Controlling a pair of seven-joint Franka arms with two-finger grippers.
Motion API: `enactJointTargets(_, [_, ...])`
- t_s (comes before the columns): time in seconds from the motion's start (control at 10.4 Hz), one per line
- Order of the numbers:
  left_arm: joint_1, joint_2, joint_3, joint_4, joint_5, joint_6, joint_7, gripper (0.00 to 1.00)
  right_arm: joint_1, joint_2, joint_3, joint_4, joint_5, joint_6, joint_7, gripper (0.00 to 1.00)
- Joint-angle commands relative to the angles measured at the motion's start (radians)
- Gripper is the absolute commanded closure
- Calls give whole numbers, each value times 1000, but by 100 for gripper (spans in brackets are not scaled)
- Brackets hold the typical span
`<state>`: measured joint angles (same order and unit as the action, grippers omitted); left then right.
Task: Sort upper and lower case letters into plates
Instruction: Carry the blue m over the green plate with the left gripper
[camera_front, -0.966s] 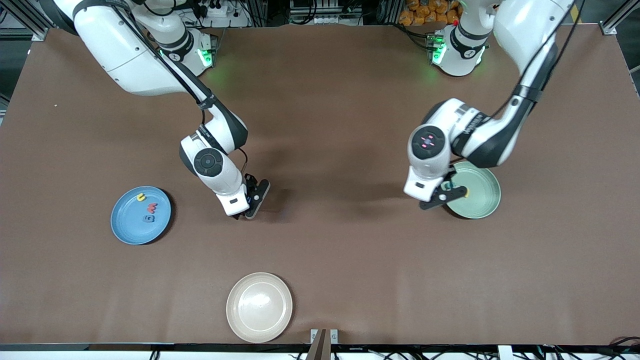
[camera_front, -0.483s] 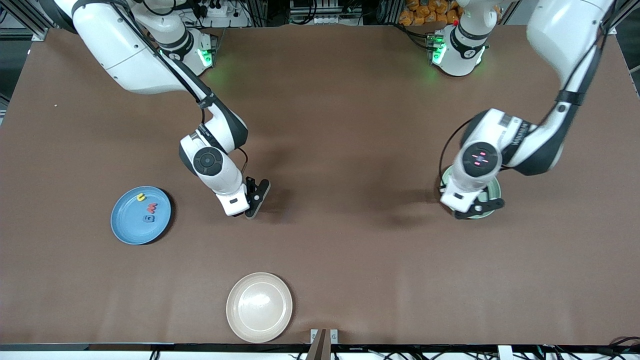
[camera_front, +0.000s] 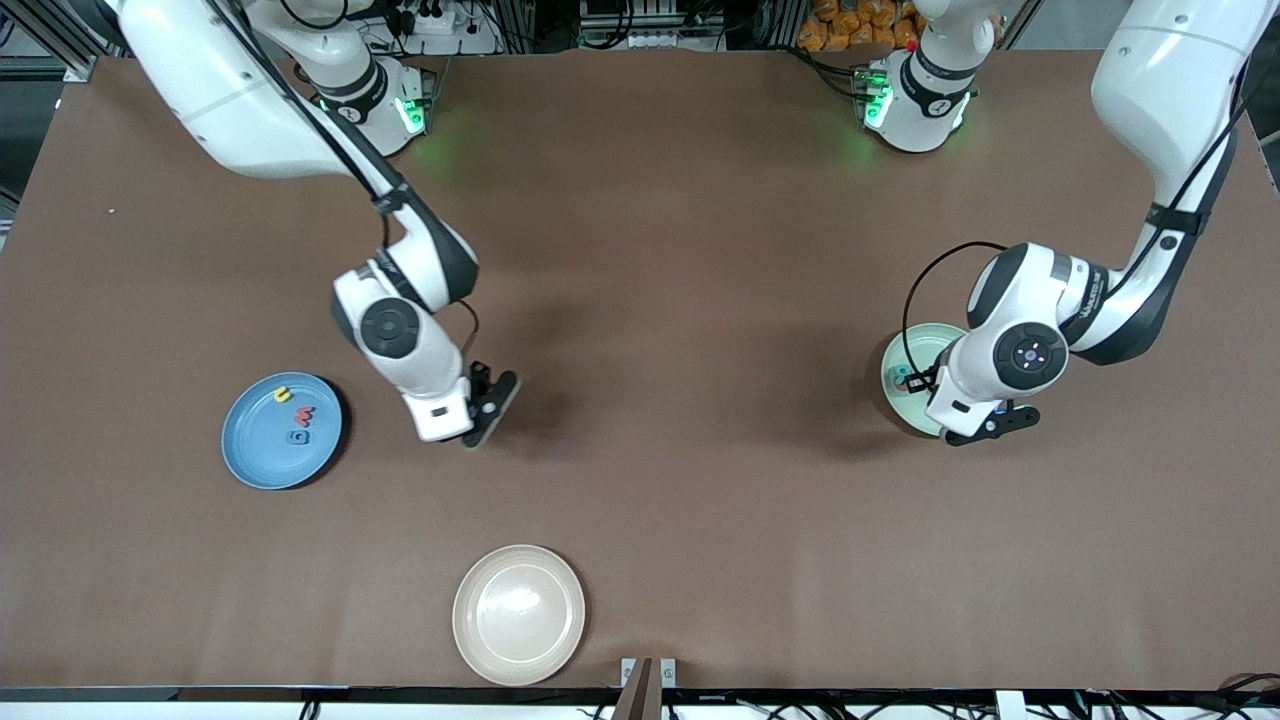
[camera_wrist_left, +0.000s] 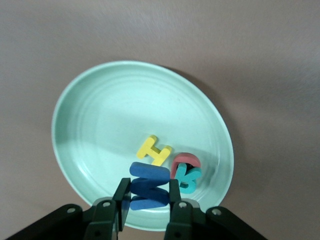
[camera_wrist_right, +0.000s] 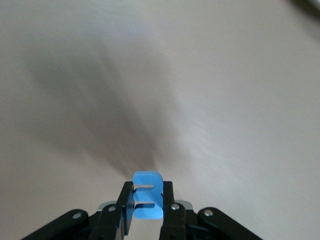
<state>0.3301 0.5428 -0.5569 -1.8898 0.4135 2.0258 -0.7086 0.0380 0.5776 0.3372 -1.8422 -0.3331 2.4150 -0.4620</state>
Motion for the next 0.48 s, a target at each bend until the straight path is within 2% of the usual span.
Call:
enactJointTargets(0.0, [17,9,-18,4,-21,7,29,50,-107,-57,10,-25,-6,-19,8,100])
enactJointTargets(0.1, [17,5,-17,9,-21,5,65,0,-165,-58,10,-25,-6,-19,2,100])
enactJointTargets(0.39, [17,-58,-18,31,-21,-18,129,0,-300,-56,10,-29,-6,-40,5,100])
